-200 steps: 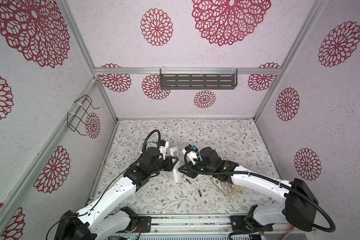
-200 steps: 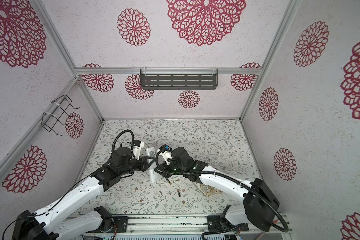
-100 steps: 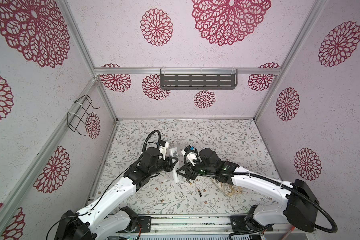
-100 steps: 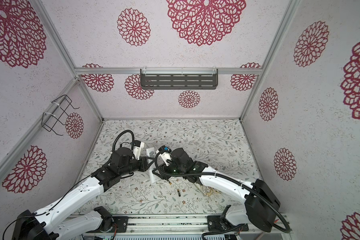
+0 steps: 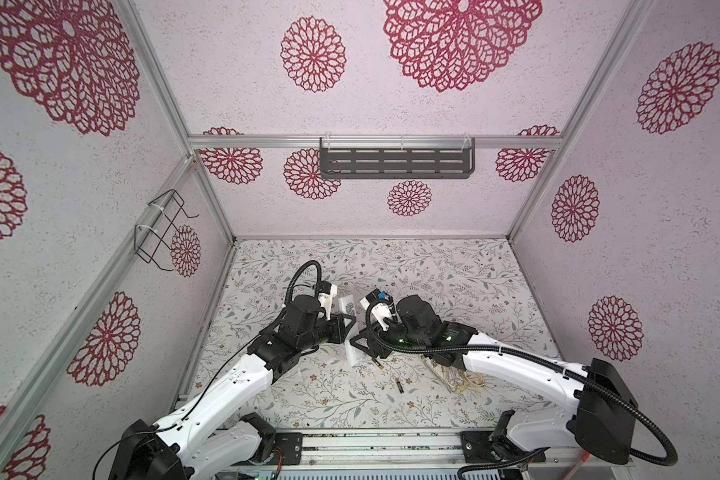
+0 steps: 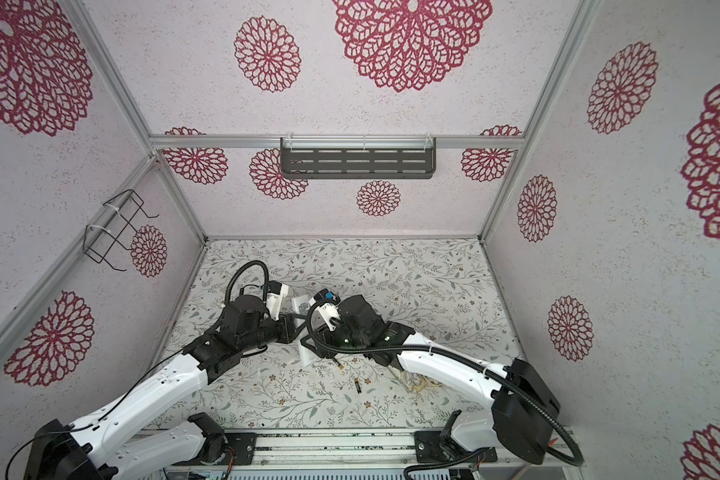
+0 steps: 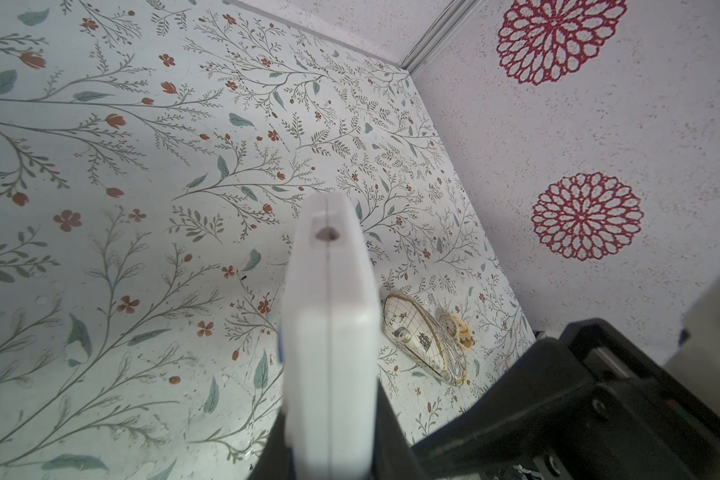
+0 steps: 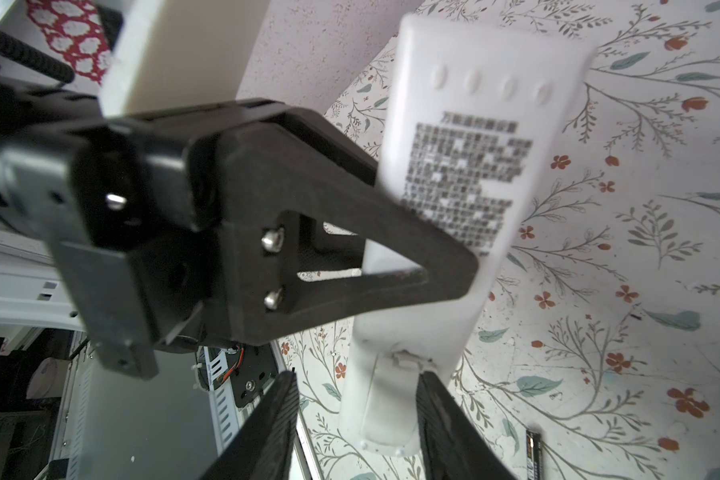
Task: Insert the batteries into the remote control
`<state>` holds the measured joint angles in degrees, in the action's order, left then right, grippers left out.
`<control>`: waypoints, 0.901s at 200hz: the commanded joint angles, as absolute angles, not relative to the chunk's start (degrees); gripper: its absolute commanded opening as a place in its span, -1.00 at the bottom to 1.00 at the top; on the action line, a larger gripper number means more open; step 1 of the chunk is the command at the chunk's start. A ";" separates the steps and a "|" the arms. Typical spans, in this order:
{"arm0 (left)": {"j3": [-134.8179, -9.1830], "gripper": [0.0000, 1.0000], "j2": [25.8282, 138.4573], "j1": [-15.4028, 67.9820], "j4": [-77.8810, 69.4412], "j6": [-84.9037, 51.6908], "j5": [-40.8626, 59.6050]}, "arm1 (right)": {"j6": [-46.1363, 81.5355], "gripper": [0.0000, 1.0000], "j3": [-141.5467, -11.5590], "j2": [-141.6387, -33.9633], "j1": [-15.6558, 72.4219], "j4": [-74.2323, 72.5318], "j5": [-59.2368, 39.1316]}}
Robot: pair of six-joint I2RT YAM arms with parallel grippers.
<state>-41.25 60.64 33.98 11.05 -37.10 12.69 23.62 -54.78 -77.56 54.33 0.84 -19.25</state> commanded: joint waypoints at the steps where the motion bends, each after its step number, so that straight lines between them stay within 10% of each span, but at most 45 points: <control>1: -40.45 -1.00 59.88 33.85 9.51 -36.91 12.15 | 22.41 0.05 -57.77 -77.06 54.49 2.42 -16.70; 115: -40.96 -1.00 60.20 33.71 9.57 -37.26 12.57 | 21.71 0.33 -59.18 -82.25 54.38 4.26 -15.52; 180: -41.14 -1.00 60.44 33.66 9.67 -36.83 12.74 | 21.95 -0.02 -59.15 -83.31 54.25 3.37 -16.21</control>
